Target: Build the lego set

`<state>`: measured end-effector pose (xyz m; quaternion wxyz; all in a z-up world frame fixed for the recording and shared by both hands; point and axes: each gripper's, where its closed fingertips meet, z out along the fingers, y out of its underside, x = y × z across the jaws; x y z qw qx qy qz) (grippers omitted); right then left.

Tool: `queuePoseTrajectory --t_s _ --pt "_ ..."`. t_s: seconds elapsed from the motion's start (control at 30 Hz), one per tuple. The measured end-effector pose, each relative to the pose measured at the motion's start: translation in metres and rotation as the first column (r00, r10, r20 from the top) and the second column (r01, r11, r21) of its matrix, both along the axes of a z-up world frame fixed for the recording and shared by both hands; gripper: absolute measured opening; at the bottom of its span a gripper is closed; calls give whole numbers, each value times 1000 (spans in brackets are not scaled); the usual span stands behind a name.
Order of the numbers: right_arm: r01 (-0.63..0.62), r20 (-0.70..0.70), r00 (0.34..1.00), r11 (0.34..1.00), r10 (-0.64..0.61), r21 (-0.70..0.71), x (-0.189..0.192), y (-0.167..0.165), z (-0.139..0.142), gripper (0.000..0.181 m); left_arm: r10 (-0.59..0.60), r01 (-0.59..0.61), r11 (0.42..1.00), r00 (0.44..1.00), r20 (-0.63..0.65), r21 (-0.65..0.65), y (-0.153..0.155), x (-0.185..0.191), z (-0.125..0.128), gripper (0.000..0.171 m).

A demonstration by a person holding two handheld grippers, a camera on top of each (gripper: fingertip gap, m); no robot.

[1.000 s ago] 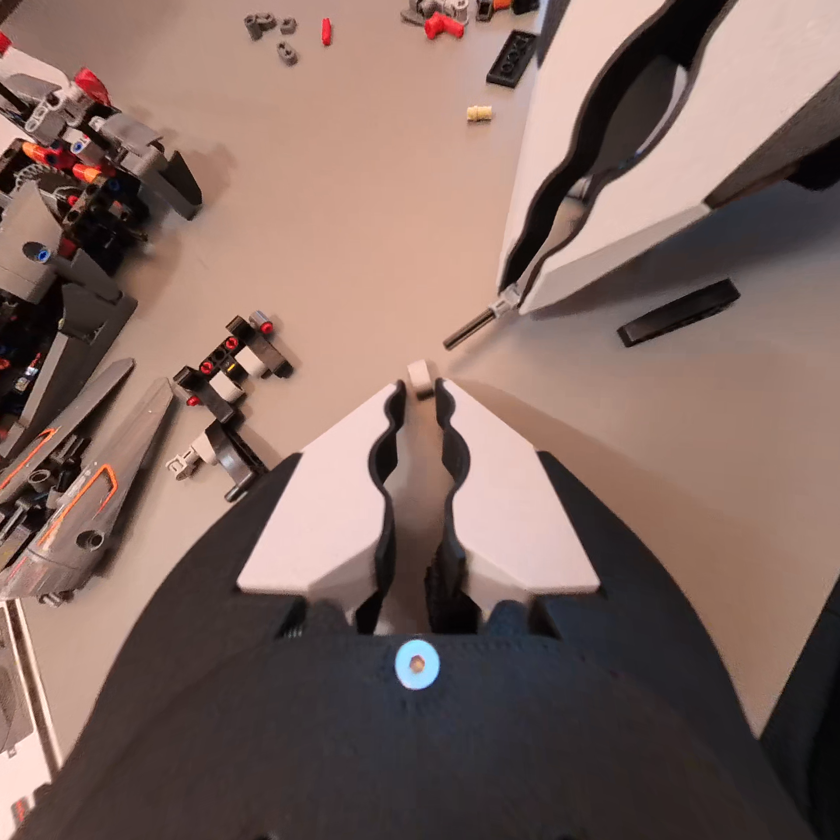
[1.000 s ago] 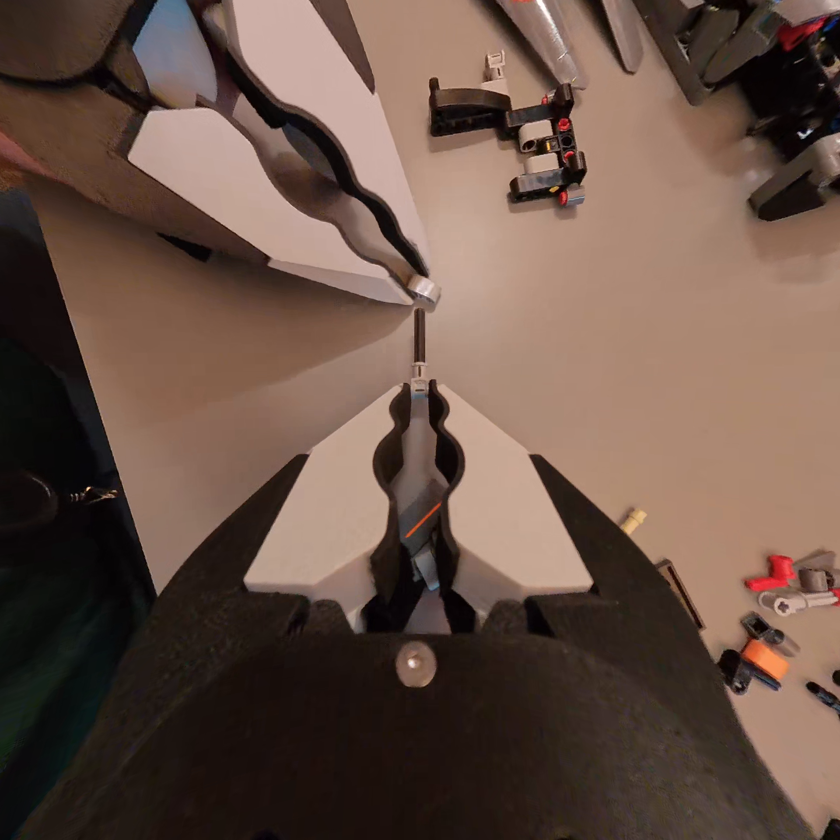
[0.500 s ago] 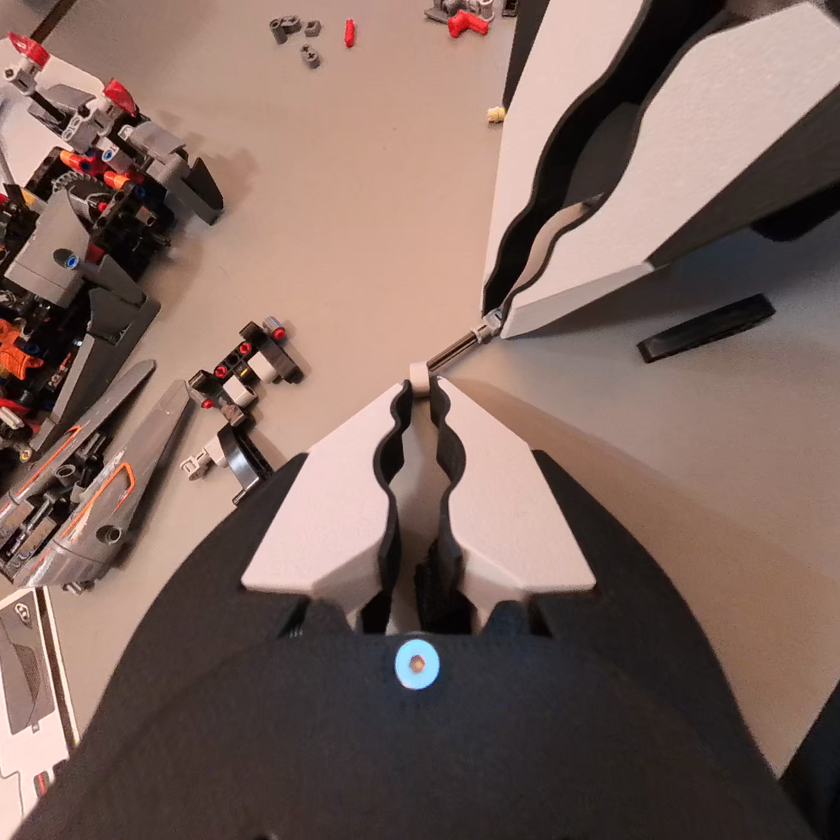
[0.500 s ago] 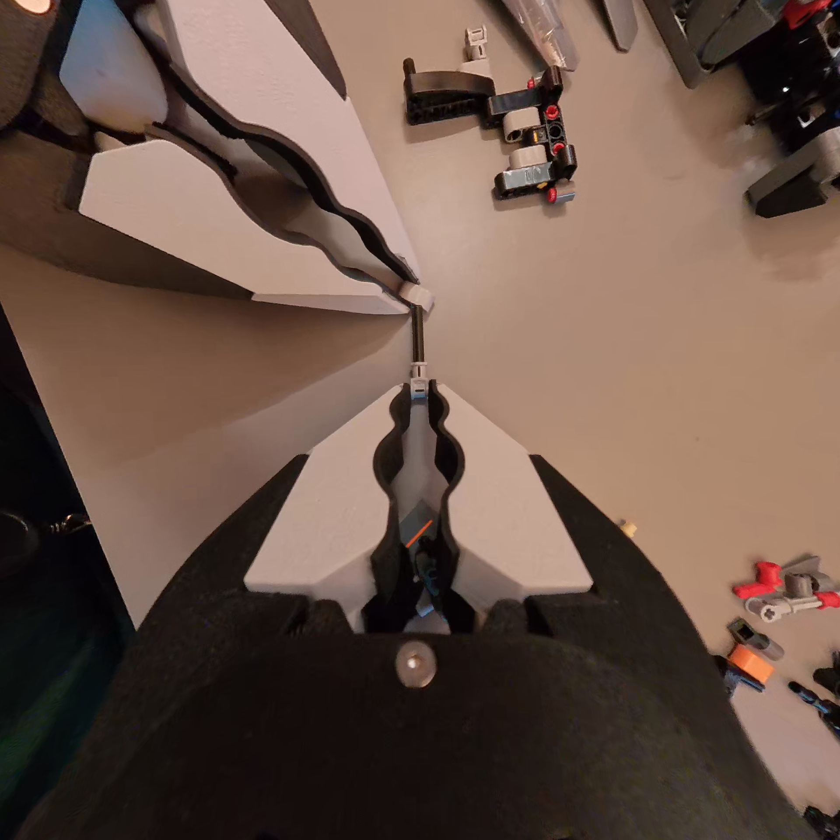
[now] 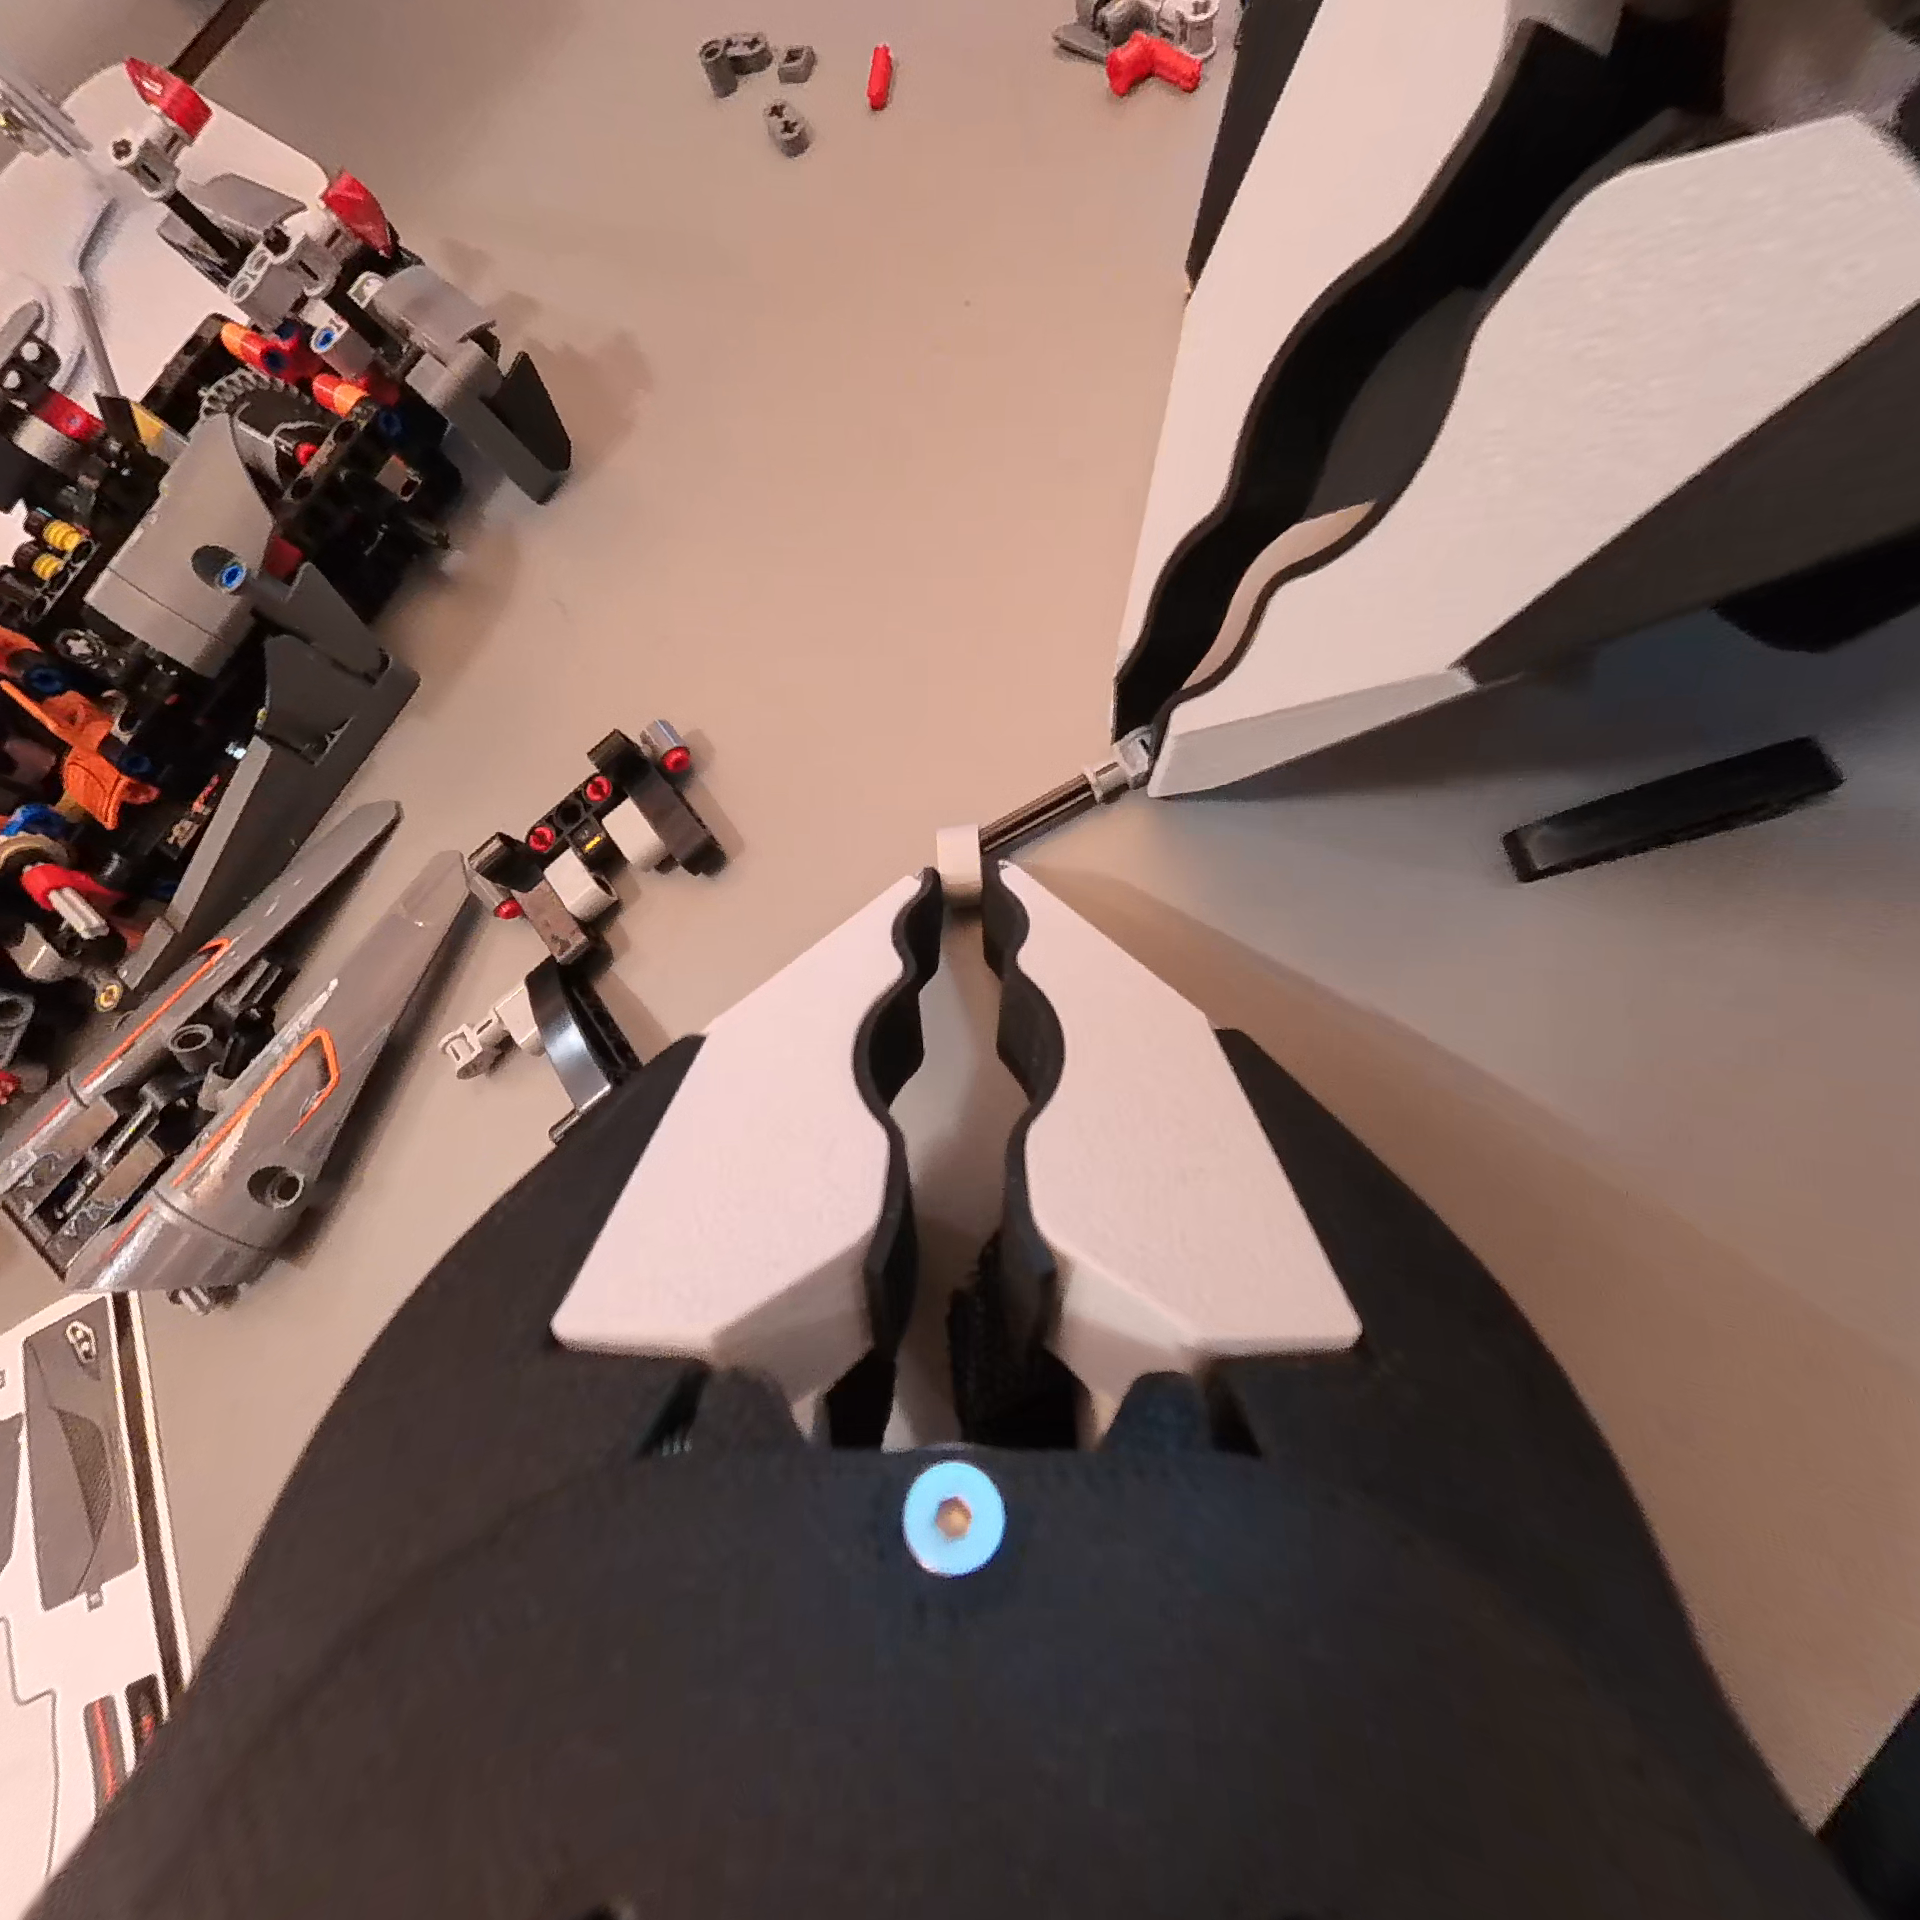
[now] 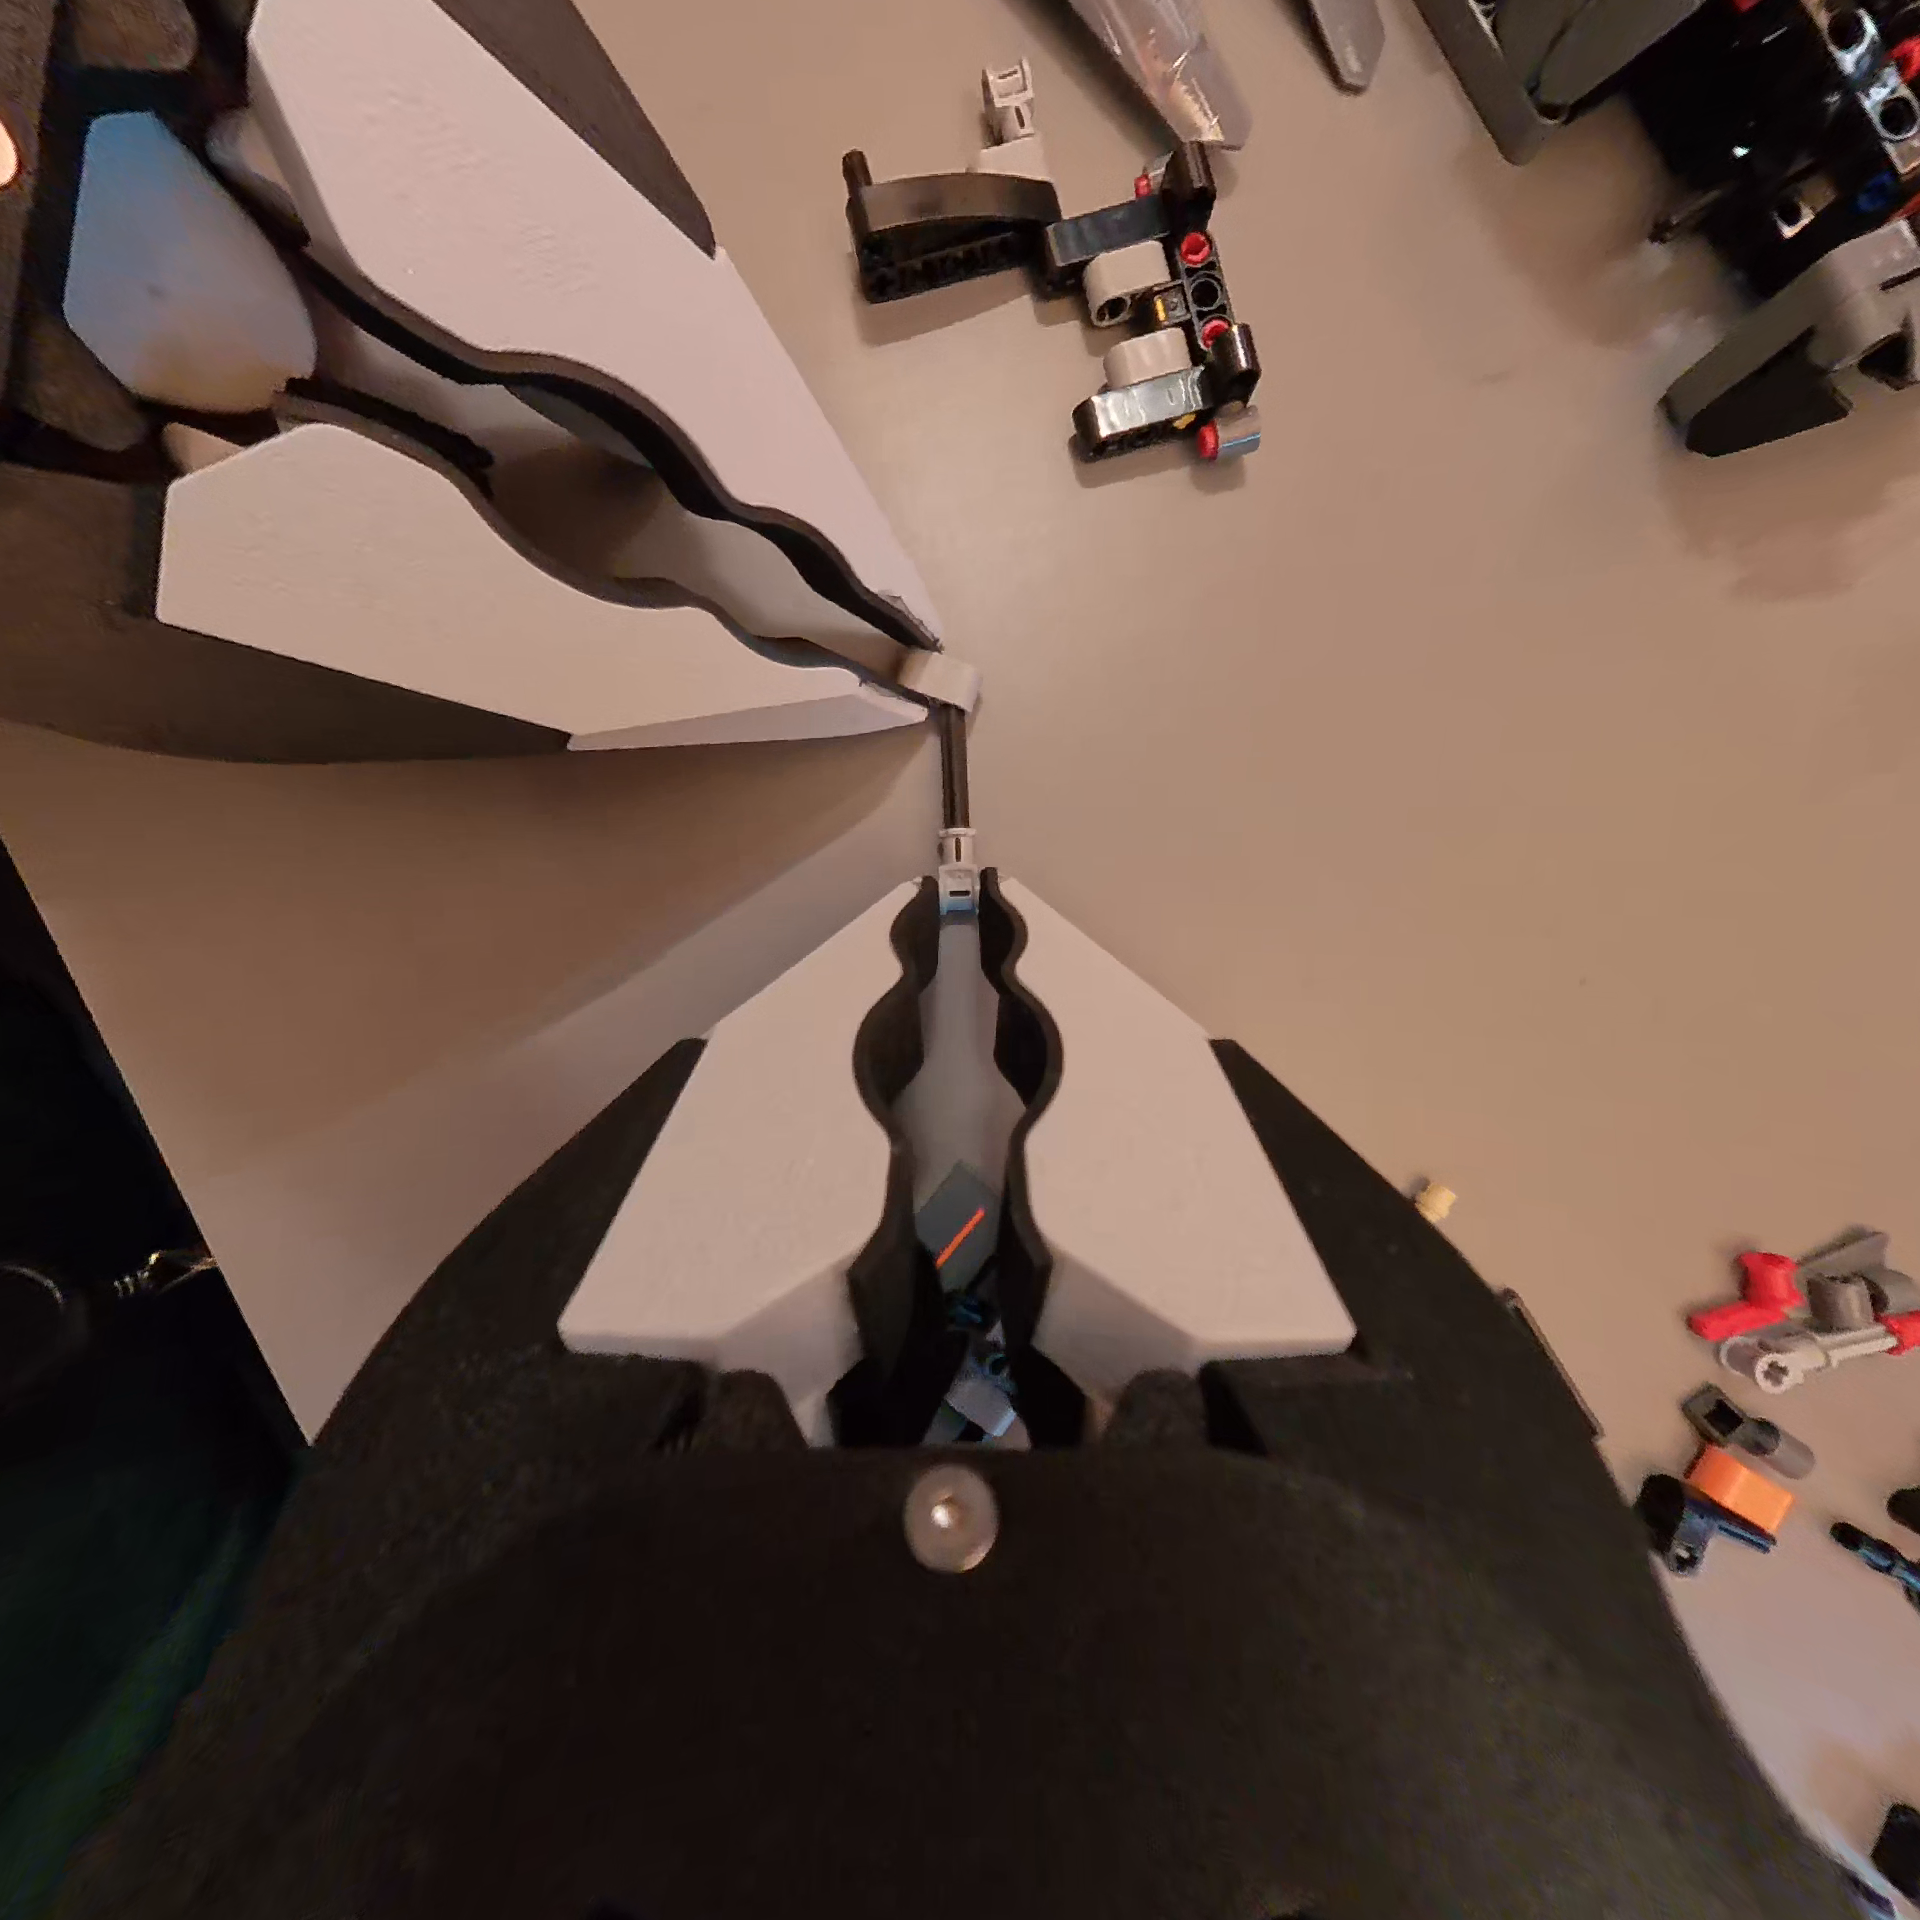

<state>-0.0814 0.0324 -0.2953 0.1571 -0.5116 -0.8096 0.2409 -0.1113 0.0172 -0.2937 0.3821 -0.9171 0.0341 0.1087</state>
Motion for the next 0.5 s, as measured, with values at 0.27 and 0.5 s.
queuePoseTrajectory --t_s 0.27,0.5 --pt "29 -30 999 999 -28 19 -2 -3 0 5 30 -30 1000 999 21 -1 0 -2 0 6" --pt "52 -60 997 999 -51 14 -5 -4 1 5 60 -61 998 997 50 9 -1 -5 1 6"
